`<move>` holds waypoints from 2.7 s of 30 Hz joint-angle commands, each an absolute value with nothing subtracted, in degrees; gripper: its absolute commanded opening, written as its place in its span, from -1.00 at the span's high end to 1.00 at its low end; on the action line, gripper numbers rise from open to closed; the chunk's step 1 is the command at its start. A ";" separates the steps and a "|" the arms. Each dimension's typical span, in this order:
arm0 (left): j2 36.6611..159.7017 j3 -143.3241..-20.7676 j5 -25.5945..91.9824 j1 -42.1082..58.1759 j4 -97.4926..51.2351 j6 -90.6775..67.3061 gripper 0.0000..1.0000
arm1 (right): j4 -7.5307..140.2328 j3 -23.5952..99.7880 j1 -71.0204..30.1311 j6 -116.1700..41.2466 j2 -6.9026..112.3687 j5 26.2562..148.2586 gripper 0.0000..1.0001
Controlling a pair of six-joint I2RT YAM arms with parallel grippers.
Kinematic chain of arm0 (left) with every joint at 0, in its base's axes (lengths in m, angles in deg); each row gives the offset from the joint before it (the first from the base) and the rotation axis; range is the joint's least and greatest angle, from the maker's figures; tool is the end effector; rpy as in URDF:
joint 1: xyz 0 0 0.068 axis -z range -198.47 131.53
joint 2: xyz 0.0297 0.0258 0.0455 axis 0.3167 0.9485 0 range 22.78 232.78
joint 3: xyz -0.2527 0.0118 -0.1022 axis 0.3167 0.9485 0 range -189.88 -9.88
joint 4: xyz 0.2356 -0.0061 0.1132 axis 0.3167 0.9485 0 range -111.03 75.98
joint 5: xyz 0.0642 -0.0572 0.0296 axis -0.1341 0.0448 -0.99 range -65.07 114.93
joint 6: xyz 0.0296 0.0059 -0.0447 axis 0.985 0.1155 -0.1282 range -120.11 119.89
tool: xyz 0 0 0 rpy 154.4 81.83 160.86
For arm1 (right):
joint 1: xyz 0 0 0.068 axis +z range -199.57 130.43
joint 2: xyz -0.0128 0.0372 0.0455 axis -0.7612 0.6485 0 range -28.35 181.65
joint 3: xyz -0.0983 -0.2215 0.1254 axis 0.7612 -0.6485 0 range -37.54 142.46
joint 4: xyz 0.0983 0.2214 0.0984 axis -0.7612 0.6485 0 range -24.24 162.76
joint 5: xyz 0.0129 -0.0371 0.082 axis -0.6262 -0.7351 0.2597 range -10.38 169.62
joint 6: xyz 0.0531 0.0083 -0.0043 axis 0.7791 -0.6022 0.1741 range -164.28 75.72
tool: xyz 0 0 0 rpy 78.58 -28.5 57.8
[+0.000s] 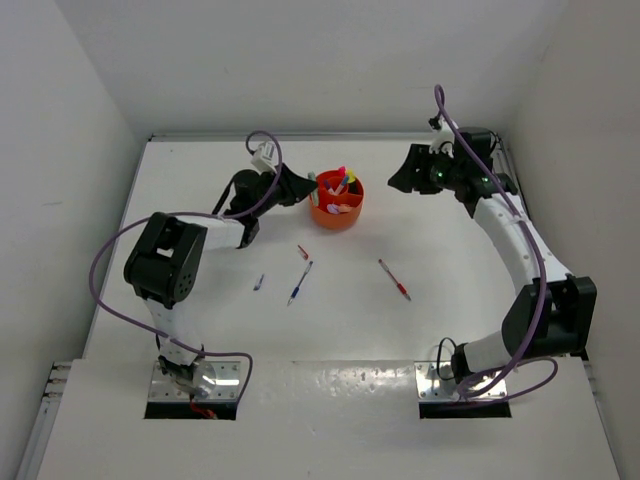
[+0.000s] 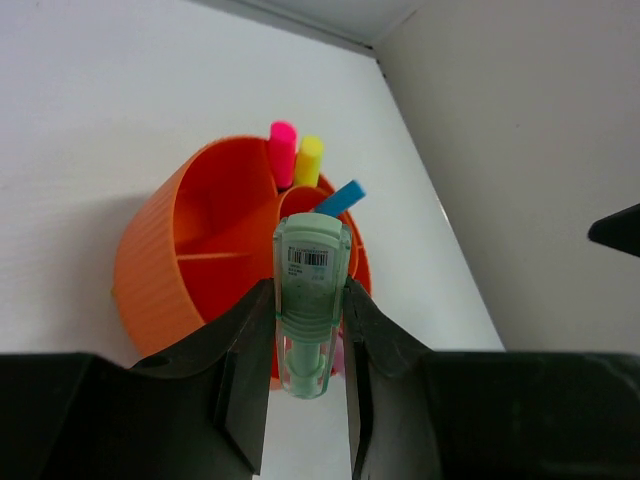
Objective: Sort the stationery into containers
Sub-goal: Place the pen in the storage box, then pick up the pen cap from the center of the board.
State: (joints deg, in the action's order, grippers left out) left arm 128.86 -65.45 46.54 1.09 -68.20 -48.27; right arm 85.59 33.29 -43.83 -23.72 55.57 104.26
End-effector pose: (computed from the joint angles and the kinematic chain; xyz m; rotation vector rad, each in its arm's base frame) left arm 0.3746 -0.1470 0.2100 -0.1264 1.7637 -1.1905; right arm 0.3305 0.0481 0.3212 0.0241 2.1742 0.7264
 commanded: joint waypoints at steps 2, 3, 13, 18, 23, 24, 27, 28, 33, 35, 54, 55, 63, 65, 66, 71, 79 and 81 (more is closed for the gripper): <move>126.84 -64.37 45.41 2.10 -68.66 -46.60 0.84 | 84.74 34.36 -44.30 -23.89 55.76 105.72 -0.08; 127.19 -64.37 45.50 2.19 -68.92 -46.51 0.83 | 84.48 34.27 -44.30 -23.80 55.85 105.89 -0.08; 129.91 -68.05 43.65 3.51 -68.84 -44.67 0.82 | 84.48 32.69 -44.47 -23.97 55.06 106.34 -0.08; 131.49 -69.29 42.78 3.51 -68.75 -43.53 0.83 | 84.74 32.69 -44.65 -24.15 55.15 106.60 -0.08; 132.46 -70.08 42.69 3.51 -68.22 -41.77 0.78 | 84.74 32.51 -44.82 -24.41 55.24 106.86 -0.08; 132.64 -70.08 42.51 3.51 -67.87 -41.33 0.73 | 84.74 32.51 -44.83 -24.50 55.41 106.95 -0.08; 133.08 -70.35 42.25 3.59 -67.08 -40.01 0.56 | 84.74 32.51 -44.91 -24.50 55.67 107.56 -0.08; 133.08 -70.35 42.25 3.59 -66.82 -39.75 0.54 | 84.74 32.69 -44.83 -24.50 55.76 107.57 -0.08; 132.38 -69.91 42.69 3.86 -66.03 -38.60 0.27 | 84.56 32.60 -44.91 -24.67 55.76 108.18 -0.08; 132.03 -69.91 42.69 3.95 -65.59 -38.52 0.11 | 85.18 32.77 -44.91 -25.11 55.76 108.27 -0.08; 114.02 -84.06 41.53 -2.11 -22.12 -5.08 -0.06 | 102.84 24.37 -39.56 -43.83 51.37 97.29 0.15; 112.61 -82.40 43.72 -4.12 -21.21 -1.46 -0.08 | 102.58 23.03 -38.94 -45.93 50.15 96.15 0.15; 108.55 -84.58 65.80 -6.51 27.42 60.71 -0.10 | 104.15 19.58 -37.88 -48.66 47.68 97.37 0.12; 108.82 -83.54 66.24 -5.90 31.60 68.76 -0.04 | 105.13 20.55 -38.32 -49.20 48.03 97.81 0.12; 108.91 -83.01 66.15 -5.64 33.27 74.98 -0.03 | 106.17 21.52 -38.50 -49.46 48.20 98.07 0.12; 111.62 -80.54 64.93 -1.33 31.27 84.42 0.09 | 106.89 23.37 -40.08 -48.85 48.38 99.13 0.11; 120.23 -80.37 59.66 7.63 26.62 88.57 0.14 | 108.91 24.95 -42.27 -49.29 48.12 99.48 0.12; 121.91 -80.80 57.46 9.12 25.91 89.63 0.14 | 109.26 25.48 -42.72 -49.29 48.21 99.48 0.11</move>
State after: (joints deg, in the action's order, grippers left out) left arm 120.55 -80.42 58.84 7.58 27.44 84.49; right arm 108.61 22.54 -42.04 -48.42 49.61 98.29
